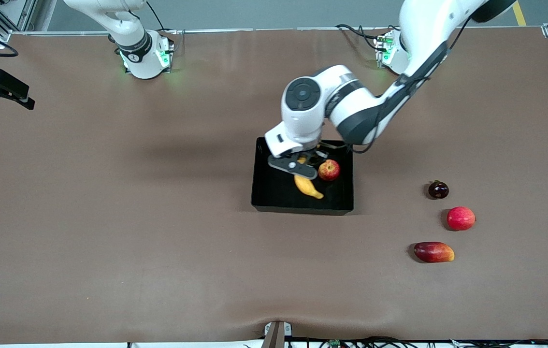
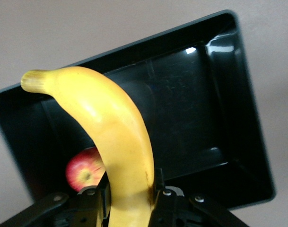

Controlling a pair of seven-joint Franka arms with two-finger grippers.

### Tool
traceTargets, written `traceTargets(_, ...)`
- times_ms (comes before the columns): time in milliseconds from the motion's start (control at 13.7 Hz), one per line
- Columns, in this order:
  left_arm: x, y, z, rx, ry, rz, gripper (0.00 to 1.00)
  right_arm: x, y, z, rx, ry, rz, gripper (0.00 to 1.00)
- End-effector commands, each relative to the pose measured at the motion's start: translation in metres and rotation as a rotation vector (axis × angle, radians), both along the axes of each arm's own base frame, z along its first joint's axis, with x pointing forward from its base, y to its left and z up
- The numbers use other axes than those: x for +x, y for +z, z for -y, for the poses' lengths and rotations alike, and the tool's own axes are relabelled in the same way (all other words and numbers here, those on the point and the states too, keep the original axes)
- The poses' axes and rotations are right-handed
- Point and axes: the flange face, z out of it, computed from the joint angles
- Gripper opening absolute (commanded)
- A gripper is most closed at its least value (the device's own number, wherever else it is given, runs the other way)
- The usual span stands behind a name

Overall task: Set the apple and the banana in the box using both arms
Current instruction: 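Carry the banana over the black box with the left gripper, then lower the banana into the box and open the left gripper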

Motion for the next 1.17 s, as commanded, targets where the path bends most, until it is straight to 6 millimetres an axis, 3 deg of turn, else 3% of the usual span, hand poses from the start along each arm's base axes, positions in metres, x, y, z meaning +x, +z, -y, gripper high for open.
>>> traceTargets(0,0.005,-0.020,0.022,-0.024,0.037,0.022,0.00,-0.001,0.002,0.002,0.015,-0.007,0.001,1.00)
traceTargets(438,-0.005,-0.071,0.039,-0.009,0.059,0.031,0.00,-0.001,0.002,0.007,0.020,-0.016,0.001,1.00)
traceTargets(1094,-0.014,-0.141,0.043,0.030,0.036,0.010,0.00,0.001,0.000,0.008,0.020,-0.016,0.000,1.00)
